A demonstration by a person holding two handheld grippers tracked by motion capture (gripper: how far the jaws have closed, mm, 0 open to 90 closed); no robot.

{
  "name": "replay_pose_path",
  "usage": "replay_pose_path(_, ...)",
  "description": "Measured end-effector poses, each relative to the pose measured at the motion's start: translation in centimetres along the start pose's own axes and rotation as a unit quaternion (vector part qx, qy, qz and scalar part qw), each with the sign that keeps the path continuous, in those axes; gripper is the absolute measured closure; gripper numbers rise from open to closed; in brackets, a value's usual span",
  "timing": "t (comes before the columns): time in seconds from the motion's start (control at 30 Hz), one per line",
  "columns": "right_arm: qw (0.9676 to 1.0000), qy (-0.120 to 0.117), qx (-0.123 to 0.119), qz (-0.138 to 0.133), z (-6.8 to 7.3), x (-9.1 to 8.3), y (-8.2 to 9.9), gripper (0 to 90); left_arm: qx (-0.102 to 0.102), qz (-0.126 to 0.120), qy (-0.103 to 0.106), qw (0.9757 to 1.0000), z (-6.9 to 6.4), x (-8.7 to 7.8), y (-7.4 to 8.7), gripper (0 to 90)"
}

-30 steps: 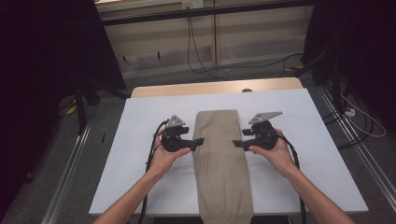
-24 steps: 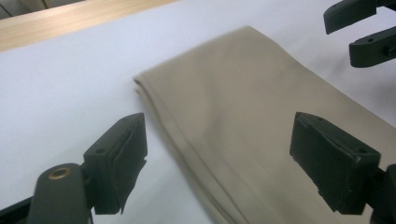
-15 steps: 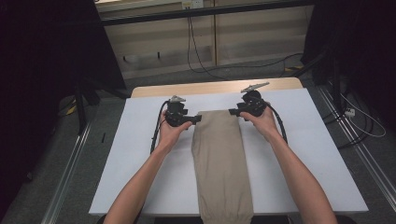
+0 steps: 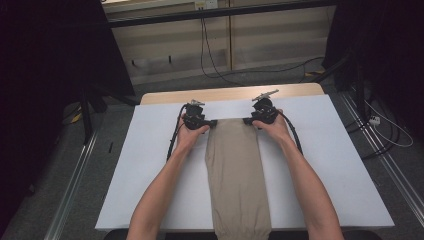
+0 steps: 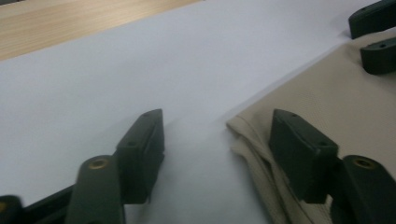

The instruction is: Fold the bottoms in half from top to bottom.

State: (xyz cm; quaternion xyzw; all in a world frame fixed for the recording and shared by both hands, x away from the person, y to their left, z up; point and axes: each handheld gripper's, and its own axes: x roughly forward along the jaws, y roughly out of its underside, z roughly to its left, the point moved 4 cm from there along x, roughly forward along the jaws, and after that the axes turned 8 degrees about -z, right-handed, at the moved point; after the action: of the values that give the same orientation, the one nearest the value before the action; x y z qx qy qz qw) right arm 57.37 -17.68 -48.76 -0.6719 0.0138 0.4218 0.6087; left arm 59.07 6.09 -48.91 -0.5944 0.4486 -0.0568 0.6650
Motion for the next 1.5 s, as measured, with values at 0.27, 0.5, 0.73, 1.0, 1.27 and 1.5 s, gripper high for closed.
replay_pose_path(0.27, 0.9985, -0.043, 0.029, 0.020, 0.5, -0.5, 0.0, 85.5, -0.035, 0.023, 0.043, 0.9982, -2.0, -0.2, -0.2, 86.1)
replay_pose_path(0.5, 0.9974, -0.028, 0.054, -0.038, -0.1, -2.7, -2.3, 86.4, -0.072, -0.043, 0.039, 0.9957, -1.4, -1.9, -3.1, 87.1)
replay_pose_path(0.73, 0.9922, -0.004, 0.068, -0.104, -0.5, -4.8, -6.9, 86.3, -0.069, -0.107, 0.022, 0.9916, -0.2, -3.7, -7.9, 87.0)
replay_pose_path(1.0, 0.9878, 0.010, 0.052, -0.146, -0.1, -6.9, -10.7, 86.3, -0.040, -0.147, 0.032, 0.9878, -0.6, -5.9, -10.8, 86.9)
replay_pose_path(1.27, 0.9870, -0.042, 0.041, -0.149, 2.1, -9.5, -8.0, 86.3, -0.003, -0.145, 0.067, 0.9872, -3.3, -9.6, -8.3, 86.8)
replay_pose_path(1.5, 0.9824, -0.088, 0.029, -0.162, 4.8, -13.8, -4.8, 86.3, 0.022, -0.160, 0.113, 0.9803, -7.3, -14.4, -5.1, 86.8)
